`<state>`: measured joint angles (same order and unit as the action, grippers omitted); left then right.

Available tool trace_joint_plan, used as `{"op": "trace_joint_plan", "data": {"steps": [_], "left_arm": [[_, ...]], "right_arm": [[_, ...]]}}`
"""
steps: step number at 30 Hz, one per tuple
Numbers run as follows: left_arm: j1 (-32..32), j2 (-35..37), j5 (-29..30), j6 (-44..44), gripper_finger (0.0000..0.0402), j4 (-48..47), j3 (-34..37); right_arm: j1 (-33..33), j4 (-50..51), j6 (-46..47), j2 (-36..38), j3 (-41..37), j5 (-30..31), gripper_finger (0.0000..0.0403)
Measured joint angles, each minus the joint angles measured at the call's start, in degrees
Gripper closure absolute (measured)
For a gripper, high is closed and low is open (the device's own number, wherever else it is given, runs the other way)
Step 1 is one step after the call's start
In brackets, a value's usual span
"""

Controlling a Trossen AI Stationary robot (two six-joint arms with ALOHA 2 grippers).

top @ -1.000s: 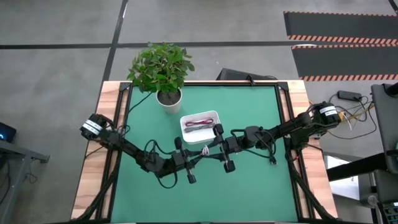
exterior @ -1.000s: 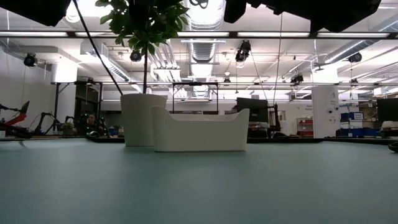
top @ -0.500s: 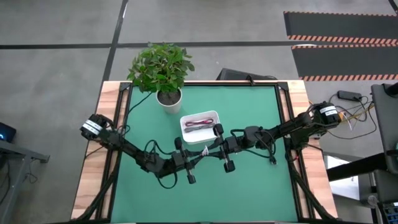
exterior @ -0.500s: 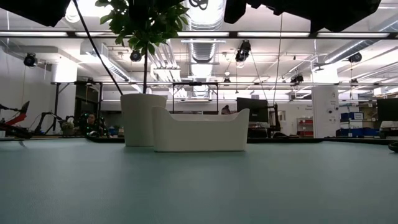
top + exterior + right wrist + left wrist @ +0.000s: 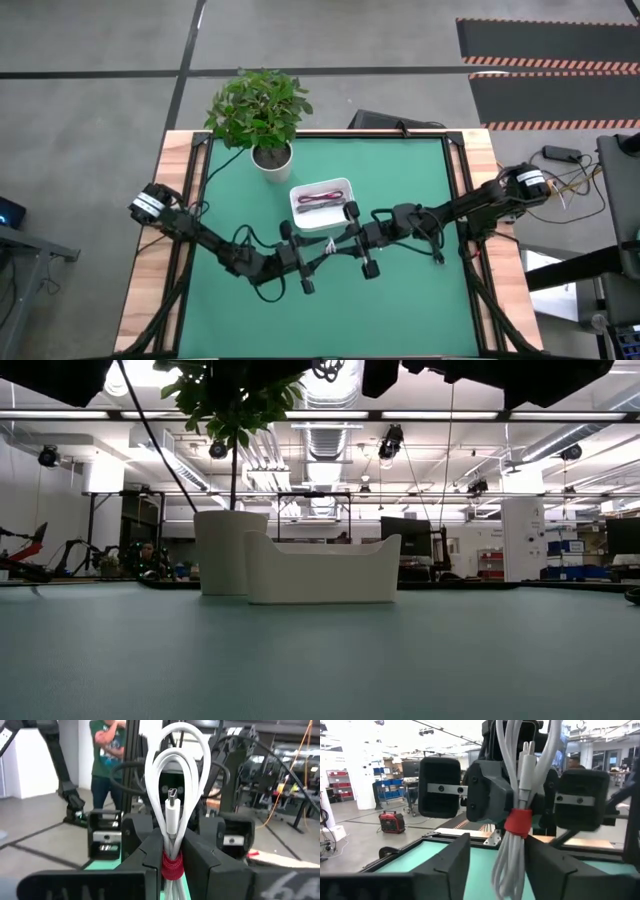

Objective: Pick and place USB-C Cables
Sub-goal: Put the white charger cable into the white bin

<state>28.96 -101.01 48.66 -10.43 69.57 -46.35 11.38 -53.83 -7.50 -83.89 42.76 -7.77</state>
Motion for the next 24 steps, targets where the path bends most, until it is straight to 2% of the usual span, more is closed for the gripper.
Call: {"op": "trace_joint_plan", "data": {"steps": [5,14,18,24], "left_arm": [[1.85,2.09,-0.09,-0.37,0.0217,-0.79,2.58],[2.94,13.77,0.3,-0.43,0.0214,-7.74,9.85],[2.91,19.2,0.45,-0.43,0.0214,-9.27,13.53],[2.9,23.63,0.33,-0.43,0.0214,-9.06,17.87]], "right_arm": [[0.0,11.09,-0.17,3.44,1.25,2.68,0.036],[-0.02,49.41,2.46,7.62,9.28,19.07,0.036],[0.0,66.67,6.74,5.8,16.06,24.93,0.036],[-0.8,81.83,6.18,-0.33,28.85,25.83,0.036]]}}
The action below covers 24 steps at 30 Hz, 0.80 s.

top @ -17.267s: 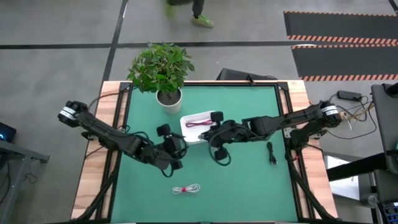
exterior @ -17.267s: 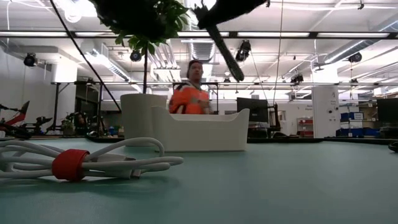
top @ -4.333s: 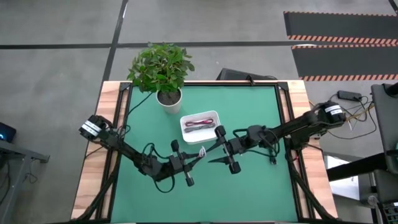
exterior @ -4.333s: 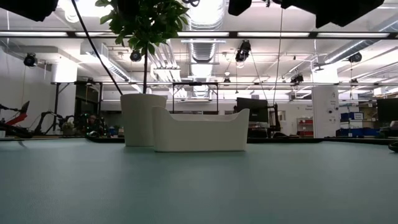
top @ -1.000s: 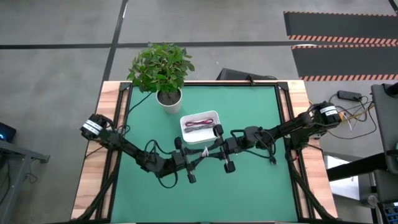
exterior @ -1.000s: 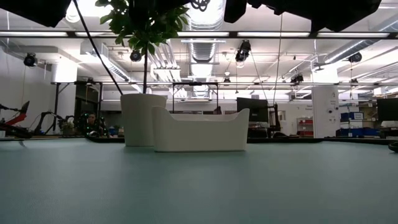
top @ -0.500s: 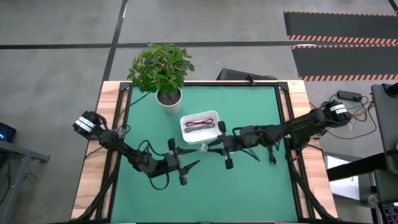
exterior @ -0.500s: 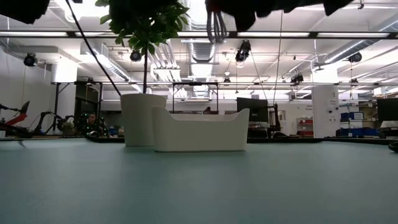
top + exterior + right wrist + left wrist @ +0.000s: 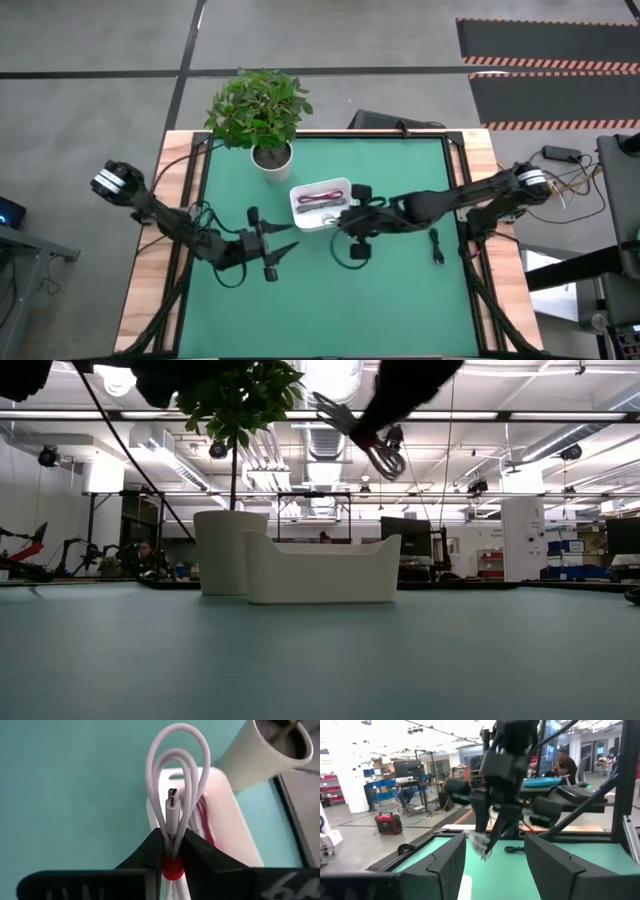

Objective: Pick and place USB-C Cables
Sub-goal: Put the white charger cable into the white bin

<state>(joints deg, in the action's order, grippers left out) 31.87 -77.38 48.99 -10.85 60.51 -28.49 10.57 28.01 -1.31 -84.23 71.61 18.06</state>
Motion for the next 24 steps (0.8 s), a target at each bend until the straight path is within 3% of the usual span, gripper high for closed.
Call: {"op": "trace_joint_plan", "data": {"steps": [17,24], "left_arm": [[0.14,8.0,2.42,-6.26,0.0214,-0.2,1.07],[2.32,11.48,2.43,-5.99,0.0214,-0.18,1.07]], "right_arm": [[-5.57,35.95,-12.2,-23.47,37.33,-0.28,0.036],[-8.38,48.33,-16.31,-29.74,46.06,-9.41,0.036]]}}
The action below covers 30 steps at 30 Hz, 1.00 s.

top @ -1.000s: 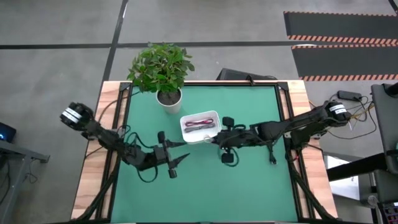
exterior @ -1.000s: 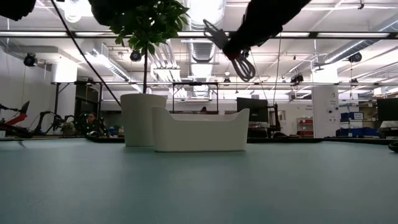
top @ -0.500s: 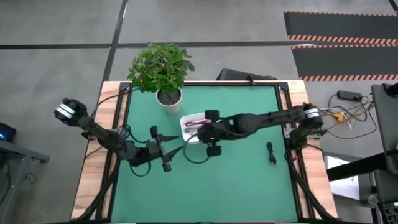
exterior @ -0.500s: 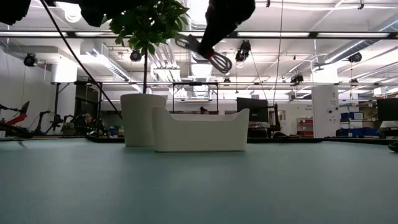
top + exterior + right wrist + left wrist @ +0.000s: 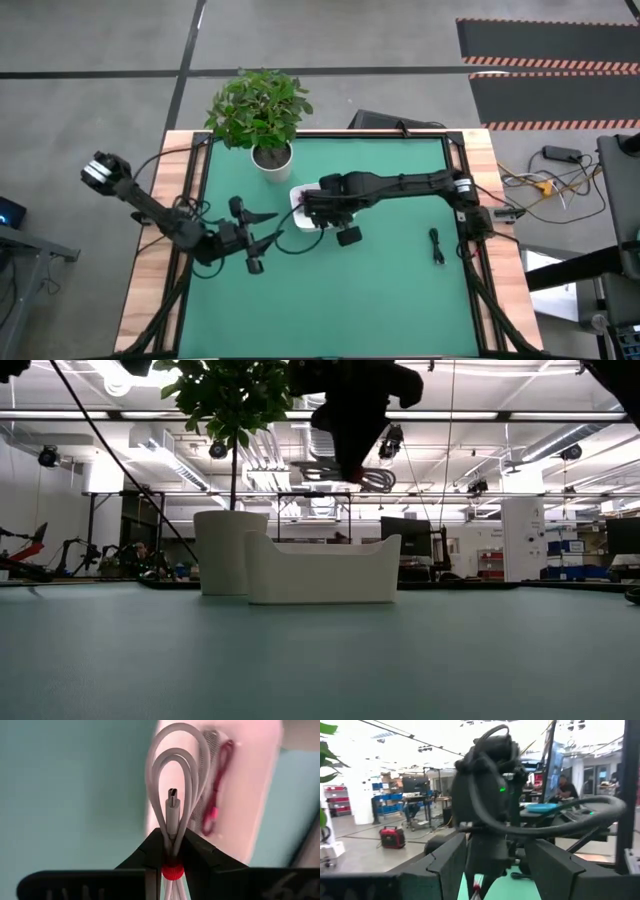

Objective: Pick and place USB-C Cables
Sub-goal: Put the white charger cable into the white bin

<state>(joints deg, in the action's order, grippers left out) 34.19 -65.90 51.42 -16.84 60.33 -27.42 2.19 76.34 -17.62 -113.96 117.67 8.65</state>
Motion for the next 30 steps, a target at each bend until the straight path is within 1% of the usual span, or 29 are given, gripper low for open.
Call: {"op": "trace_joint_plan", "data": {"steps": [3,5,18,30], "left_arm": [[1.22,1.14,0.02,0.0,0.0214,-0.08,0.0],[1.9,1.8,0.02,0.02,0.0214,0.08,0.0],[3.11,2.73,-0.03,-0.04,0.0214,0.03,0.0],[3.17,2.73,-0.07,-0.07,0.0214,-0.01,0.0]], "right_arm": [[-1.41,-0.07,-0.3,-1.57,1.75,-4.23,0.036],[-2.23,-0.67,-0.41,-2.51,2.32,-5.48,0.036],[-7.22,-6.18,-0.4,-7.02,2.6,-5.67,0.036],[-10.12,-9.49,1.36,-7.24,0.4,-5.6,0.036]]}}
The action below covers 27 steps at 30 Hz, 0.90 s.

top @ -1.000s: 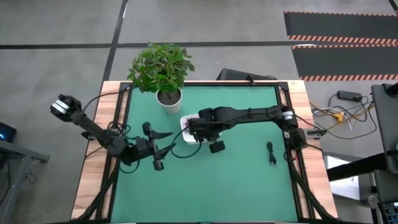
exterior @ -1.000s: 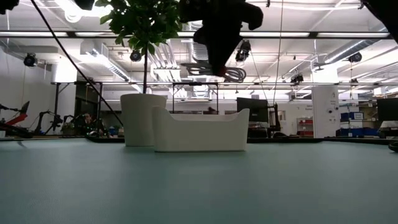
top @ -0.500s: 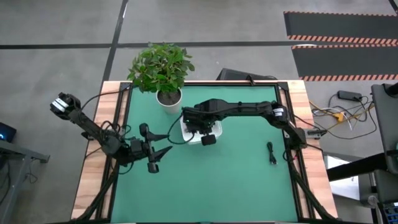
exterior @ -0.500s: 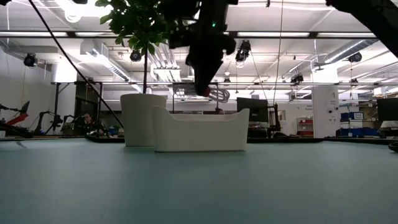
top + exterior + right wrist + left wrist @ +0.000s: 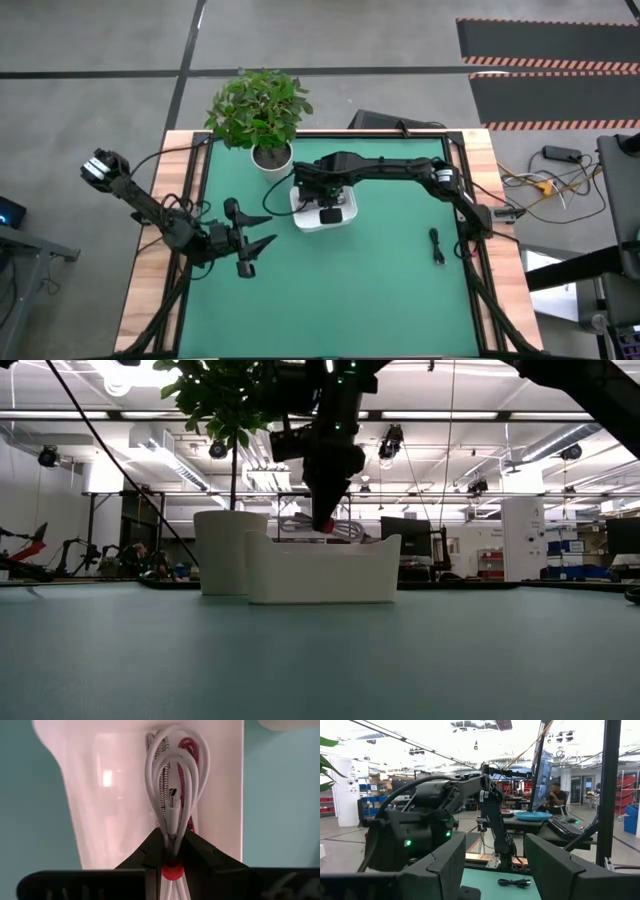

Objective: Pick and place USB-C Cables
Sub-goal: Put the white charger cable into the white bin

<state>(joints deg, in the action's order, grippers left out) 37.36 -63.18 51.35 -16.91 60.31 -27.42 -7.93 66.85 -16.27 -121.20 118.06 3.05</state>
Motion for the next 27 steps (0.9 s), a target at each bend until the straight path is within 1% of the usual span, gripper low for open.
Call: {"op": "trace_joint_plan", "data": {"steps": [12,17,27], "left_arm": [[0.7,0.0,-0.02,0.07,0.0214,-0.07,0.02],[0.7,0.0,-0.02,0.08,0.0214,-0.07,0.02],[0.77,0.0,0.0,0.13,0.0214,-0.07,0.04]], "right_arm": [[-0.36,-0.91,-0.43,-4.17,-0.27,0.59,0.036],[-0.62,-2.45,-0.47,-4.4,-0.27,2.48,0.036],[-0.73,-3.37,-0.29,-4.51,-0.75,3.02,0.036]]}}
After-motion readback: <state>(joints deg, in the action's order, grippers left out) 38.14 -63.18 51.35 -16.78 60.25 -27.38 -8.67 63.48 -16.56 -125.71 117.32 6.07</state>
